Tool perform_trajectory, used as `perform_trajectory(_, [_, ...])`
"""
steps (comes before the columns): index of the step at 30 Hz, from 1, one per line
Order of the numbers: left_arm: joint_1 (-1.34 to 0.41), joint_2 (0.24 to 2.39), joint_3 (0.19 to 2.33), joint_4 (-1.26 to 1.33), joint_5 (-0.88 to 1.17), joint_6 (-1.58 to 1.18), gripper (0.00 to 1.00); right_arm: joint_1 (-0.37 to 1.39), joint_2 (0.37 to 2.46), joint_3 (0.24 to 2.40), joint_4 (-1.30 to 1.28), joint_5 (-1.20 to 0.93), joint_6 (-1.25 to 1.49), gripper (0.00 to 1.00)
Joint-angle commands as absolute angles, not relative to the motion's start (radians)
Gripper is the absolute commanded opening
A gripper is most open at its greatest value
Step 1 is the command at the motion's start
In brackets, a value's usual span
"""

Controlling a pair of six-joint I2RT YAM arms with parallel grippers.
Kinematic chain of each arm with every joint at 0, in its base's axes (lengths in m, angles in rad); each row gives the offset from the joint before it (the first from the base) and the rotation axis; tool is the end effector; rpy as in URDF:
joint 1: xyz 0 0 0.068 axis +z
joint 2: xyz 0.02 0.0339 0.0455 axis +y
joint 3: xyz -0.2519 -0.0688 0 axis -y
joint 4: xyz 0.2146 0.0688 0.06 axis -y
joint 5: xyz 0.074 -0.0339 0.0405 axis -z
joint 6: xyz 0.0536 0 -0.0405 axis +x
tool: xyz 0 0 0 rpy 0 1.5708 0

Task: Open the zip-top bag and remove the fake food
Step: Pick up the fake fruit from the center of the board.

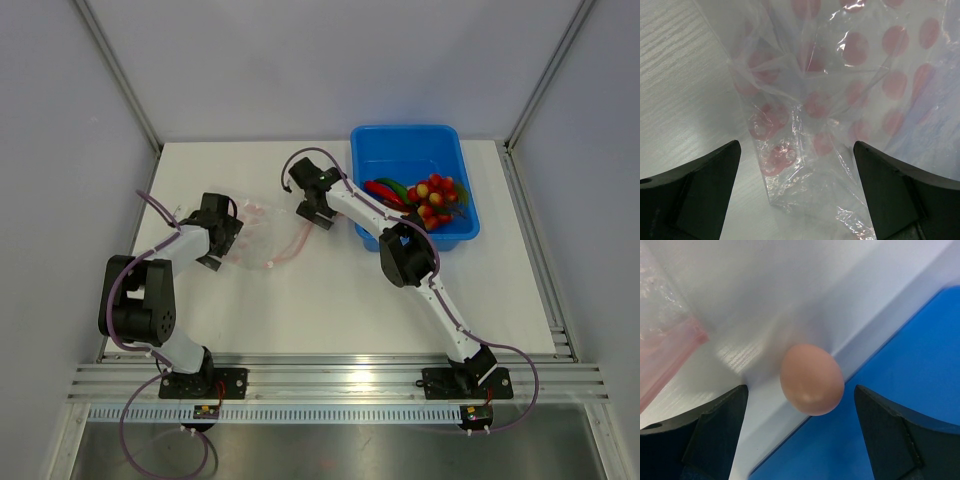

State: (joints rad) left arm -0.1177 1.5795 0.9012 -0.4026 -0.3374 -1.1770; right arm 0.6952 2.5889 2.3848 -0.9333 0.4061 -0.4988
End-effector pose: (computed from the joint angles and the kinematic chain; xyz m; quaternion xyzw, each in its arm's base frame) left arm 0.2857 -0.0159 0.1675 -0.5183 0.8048 -0.0142 0.2889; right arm 0.4040 0.3094 0.1492 -0.5019 0.8155 -0.1753 0.2289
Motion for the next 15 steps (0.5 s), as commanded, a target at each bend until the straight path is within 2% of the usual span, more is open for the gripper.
perform_trajectory(1, [-0.12,1.589,0.936,-0.394,-0.348,-1.16,0.99,0.687,2.557,2.39,-0.897,0.377,-0.543,0.94])
perform_trajectory(4, [-0.12,1.589,0.937,-0.396,-0.348,-1.16,0.99,0.686,2.562,2.401,-0.913,0.342,-0.538,0.91])
perform_trajectory(13, [-0.12,1.592,0.939,-0.396,-0.344,-1.158,0.99,0.683,2.549,2.35,-0.891,0.313,-0.546,0.71])
perform_trajectory(15, [-0.12,1.592,0.94,-0.396,-0.342,-1.157,0.99,0.684,2.551,2.356,-0.903,0.311,-0.542,0.7])
